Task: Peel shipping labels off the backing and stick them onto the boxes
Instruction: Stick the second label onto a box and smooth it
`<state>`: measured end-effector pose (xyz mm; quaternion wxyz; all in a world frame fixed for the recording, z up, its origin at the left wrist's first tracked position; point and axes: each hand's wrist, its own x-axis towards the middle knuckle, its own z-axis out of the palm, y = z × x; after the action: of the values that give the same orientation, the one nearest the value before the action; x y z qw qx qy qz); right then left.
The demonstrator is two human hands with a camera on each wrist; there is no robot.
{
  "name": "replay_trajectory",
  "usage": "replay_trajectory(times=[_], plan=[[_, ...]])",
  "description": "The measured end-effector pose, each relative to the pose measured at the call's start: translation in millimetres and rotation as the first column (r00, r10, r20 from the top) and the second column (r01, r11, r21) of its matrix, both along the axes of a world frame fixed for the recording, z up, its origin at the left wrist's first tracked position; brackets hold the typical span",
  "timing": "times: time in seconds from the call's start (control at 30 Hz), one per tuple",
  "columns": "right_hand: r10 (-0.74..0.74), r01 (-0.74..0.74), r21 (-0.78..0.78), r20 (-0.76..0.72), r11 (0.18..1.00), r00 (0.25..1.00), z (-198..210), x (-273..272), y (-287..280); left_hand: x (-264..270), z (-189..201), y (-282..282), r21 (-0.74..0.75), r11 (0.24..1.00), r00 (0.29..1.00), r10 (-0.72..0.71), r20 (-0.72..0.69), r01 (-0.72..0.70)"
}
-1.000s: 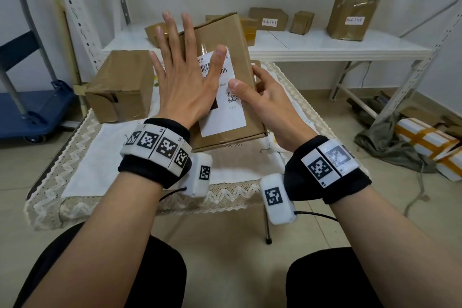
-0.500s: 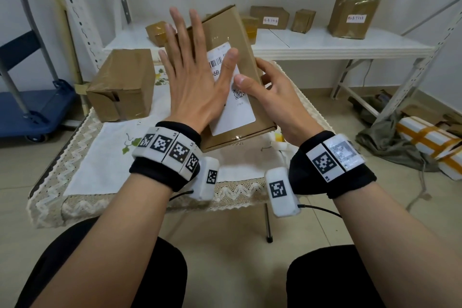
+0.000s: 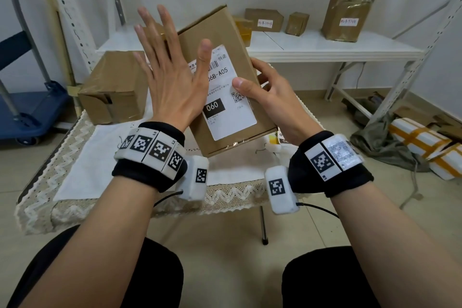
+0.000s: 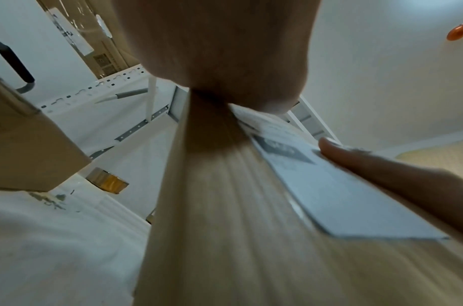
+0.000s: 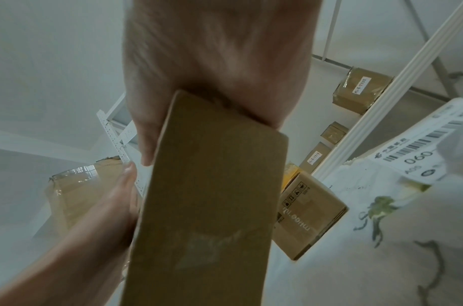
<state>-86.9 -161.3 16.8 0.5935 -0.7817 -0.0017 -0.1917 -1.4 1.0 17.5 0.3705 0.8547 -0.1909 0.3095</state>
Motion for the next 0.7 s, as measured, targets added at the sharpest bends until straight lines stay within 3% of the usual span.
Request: replay_trajectory(times=[0.2,0.5,0.7], plan=[[-0.031,0.035,-0.079,0.054,0.996,0.998,-6.6,5.6,6.0,-13.0,-3.9,-15.9,0.098,0.994,0.997,-0.05,0.067,0.044],[0.025,-0.022,-0.093,0.041,0.995,0.999,-11.1,8.2,8.5,-1.6,0.2,-0.9,-0.013,1.0,1.0,0.008,0.015,-0.008],[-0.04,0.052,-0.144,0.088,0.988,0.995,-9.1,5.5,10.0,-3.2,3.1,2.4,-0.089,0.996,1.0,0.011,-0.001,-0.011]])
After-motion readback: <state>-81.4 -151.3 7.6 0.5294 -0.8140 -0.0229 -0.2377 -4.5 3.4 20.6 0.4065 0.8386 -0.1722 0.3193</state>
